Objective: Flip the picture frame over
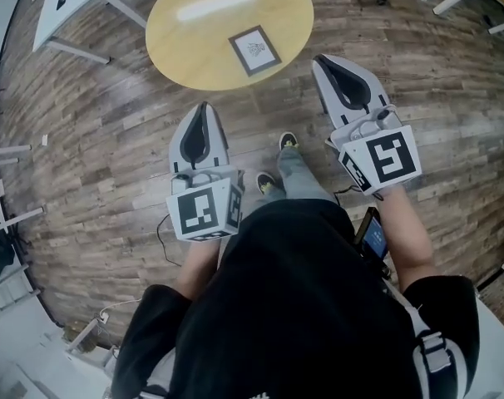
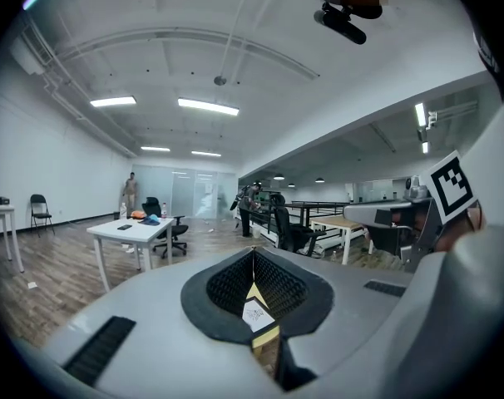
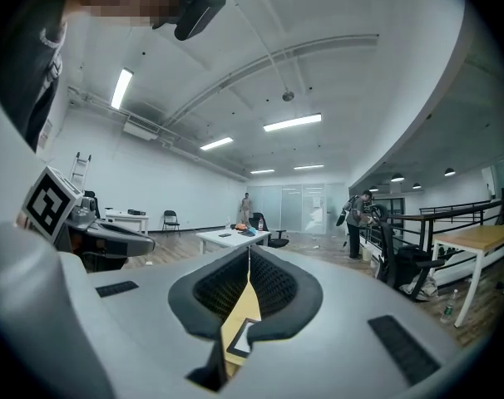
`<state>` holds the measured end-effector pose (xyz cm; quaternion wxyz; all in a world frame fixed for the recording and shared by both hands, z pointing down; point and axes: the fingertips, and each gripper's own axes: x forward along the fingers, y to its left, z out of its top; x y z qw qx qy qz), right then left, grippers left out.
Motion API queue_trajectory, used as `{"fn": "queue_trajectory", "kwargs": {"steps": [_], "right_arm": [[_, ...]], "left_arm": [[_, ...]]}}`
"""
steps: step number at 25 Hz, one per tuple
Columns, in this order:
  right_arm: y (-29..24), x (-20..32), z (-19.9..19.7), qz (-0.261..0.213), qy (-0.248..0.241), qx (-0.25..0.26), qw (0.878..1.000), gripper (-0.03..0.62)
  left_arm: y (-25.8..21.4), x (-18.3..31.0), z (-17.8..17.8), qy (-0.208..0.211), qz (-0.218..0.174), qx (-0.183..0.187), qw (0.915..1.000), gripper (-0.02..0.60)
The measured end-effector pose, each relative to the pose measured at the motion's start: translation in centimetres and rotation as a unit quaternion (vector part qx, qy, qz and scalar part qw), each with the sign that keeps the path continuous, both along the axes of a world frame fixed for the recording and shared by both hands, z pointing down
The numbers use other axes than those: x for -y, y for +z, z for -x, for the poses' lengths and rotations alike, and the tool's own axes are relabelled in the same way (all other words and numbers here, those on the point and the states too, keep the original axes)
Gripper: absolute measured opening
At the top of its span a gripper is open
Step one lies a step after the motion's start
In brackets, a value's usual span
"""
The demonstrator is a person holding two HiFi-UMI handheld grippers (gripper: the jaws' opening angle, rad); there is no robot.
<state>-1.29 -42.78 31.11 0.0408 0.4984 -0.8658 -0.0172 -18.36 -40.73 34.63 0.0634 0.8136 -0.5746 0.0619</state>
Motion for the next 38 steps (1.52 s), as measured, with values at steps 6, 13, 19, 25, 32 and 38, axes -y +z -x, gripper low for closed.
{"fn": "queue_trajectory", "kwargs": {"steps": [6, 13, 19, 25, 32, 38], "right_arm": [[0.8, 5.6, -2.0, -0.009, -0.036, -0.018, 0.999, 0.02], [7.2, 10.9, 0.4, 0.026, -0.134, -0.131, 0.982, 0.021], [19.9, 10.7, 6.2, 0.125, -0.294, -0.256, 0.912, 0.171], [32.3, 9.8, 9.7, 0.181, -0.369, -0.386, 0.826, 0.199], [38.4, 11.7, 11.2, 0.201, -0.325, -0.465, 0.799, 0.23], [38.4, 11.1, 11.8, 0.204, -0.338, -0.46, 0.795, 0.231]], "left_arm": [[0.0, 5.7, -3.1, -0.007, -0.003, 0.022, 0.9997, 0.021], [0.4, 11.6, -4.1, -0.033, -0.005, 0.041, 0.9986, 0.021], [3.4, 13.4, -1.8, -0.08, 0.029, 0.043, 0.9955, 0.021], [4.7, 13.8, 1.7, -0.11, 0.045, 0.048, 0.9918, 0.021], [5.7, 14.1, 5.5, -0.138, 0.059, 0.052, 0.9873, 0.021], [6.0, 14.1, 6.2, -0.131, 0.062, 0.058, 0.9877, 0.021]]}}
